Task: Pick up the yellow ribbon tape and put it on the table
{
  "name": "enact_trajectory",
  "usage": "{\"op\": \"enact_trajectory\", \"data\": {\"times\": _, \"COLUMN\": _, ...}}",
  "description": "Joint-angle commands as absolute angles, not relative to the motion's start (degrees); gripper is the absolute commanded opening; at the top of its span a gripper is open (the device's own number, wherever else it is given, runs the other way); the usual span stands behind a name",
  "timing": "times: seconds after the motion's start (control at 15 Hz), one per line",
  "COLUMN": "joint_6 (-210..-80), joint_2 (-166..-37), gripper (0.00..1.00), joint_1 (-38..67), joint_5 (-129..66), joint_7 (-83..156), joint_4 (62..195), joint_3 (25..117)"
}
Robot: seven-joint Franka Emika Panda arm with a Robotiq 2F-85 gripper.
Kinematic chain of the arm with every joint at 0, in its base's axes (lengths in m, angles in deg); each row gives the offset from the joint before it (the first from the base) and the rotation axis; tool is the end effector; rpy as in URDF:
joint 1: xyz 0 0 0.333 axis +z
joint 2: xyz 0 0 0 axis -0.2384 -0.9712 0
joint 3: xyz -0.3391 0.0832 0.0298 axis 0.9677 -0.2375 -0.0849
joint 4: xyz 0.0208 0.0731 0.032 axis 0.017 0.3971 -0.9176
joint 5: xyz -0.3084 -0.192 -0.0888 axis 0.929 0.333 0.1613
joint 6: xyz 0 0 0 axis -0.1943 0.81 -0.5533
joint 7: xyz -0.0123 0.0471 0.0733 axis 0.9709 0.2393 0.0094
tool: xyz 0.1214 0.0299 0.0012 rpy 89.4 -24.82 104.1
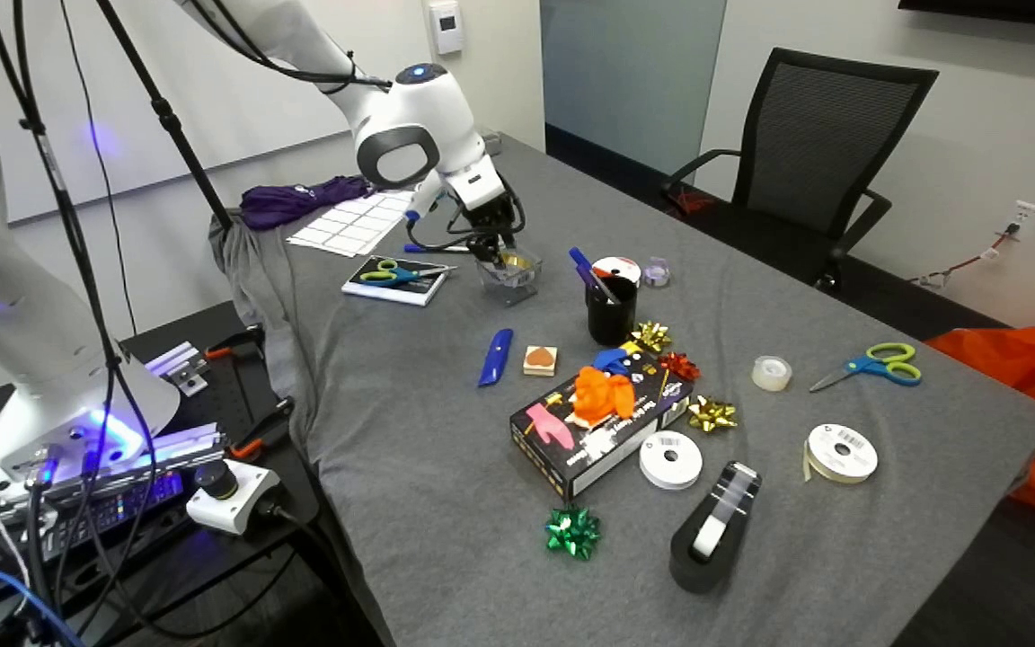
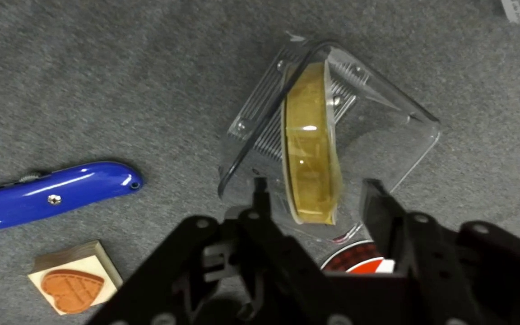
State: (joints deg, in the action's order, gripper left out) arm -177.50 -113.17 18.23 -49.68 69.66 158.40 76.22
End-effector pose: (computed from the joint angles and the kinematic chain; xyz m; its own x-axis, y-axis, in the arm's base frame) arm 0.6070 -0.0614 0.2374 0.5358 -0.8215 0.1952 -0.7893 -0.5694 -0.2298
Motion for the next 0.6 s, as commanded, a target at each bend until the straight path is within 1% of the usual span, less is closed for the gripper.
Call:
{"op": "enact_trajectory", "data": {"times": 0.0, "joint_6": -178.90, "joint_2": -115.17, "gripper": 0.42, "joint_1": 18.99, "joint_5": -49.43, "joint_7": 70.73, "joint_4": 156.90, "joint_3": 77.23}}
{"op": "enact_trajectory", "data": {"times": 0.2, "joint_6": -179.40, "joint_2": -116.40, "gripper": 0.47, "joint_1": 19.30, "joint_5": -49.30, "joint_7": 71.11, "joint_4": 156.20, "joint_3": 77.78}}
{"op": "enact_trajectory", "data": {"times": 0.27, "joint_6": -179.56, "joint_2": -116.79, "gripper": 0.54, "joint_1": 19.41, "joint_5": -49.27, "joint_7": 71.18, "joint_4": 155.99, "joint_3": 78.00}}
{"op": "enact_trajectory", "data": {"times": 0.33, "joint_6": -179.75, "joint_2": -117.15, "gripper": 0.55, "joint_1": 19.46, "joint_5": -49.29, "joint_7": 71.28, "joint_4": 155.80, "joint_3": 78.14}}
{"op": "enact_trajectory", "data": {"times": 0.4, "joint_6": -179.97, "joint_2": -117.62, "gripper": 0.59, "joint_1": 19.54, "joint_5": -49.28, "joint_7": 71.34, "joint_4": 155.53, "joint_3": 78.32}}
{"op": "enact_trajectory", "data": {"times": 0.47, "joint_6": -180.26, "joint_2": -118.15, "gripper": 0.49, "joint_1": 19.65, "joint_5": -49.32, "joint_7": 71.44, "joint_4": 155.27, "joint_3": 78.49}}
{"op": "enact_trajectory", "data": {"times": 0.53, "joint_6": -180.54, "joint_2": -118.50, "gripper": 0.36, "joint_1": 19.78, "joint_5": -49.36, "joint_7": 71.54, "joint_4": 155.11, "joint_3": 78.68}}
